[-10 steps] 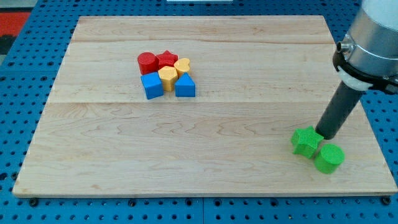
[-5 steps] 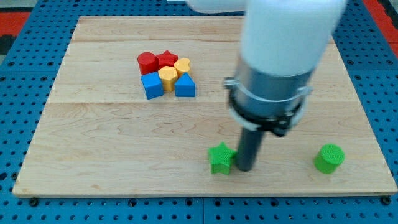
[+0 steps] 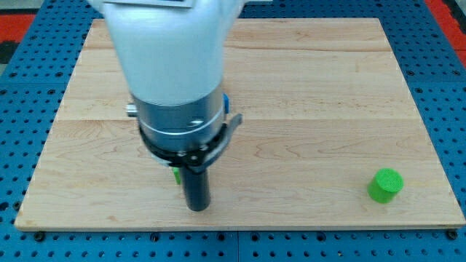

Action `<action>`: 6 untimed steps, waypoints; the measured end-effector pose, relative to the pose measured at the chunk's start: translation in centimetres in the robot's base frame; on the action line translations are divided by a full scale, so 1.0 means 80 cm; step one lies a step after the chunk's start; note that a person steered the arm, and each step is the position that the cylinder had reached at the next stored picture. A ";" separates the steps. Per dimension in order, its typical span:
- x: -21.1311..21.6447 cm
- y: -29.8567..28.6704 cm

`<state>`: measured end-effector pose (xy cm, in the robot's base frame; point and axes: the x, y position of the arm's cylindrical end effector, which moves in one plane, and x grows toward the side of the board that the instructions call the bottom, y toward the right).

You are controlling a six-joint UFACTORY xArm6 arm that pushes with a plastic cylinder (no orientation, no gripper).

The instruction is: Push the green star into the group of blocks

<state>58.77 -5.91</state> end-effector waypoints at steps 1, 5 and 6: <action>-0.021 -0.027; -0.120 -0.004; -0.144 -0.004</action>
<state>47.22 -6.22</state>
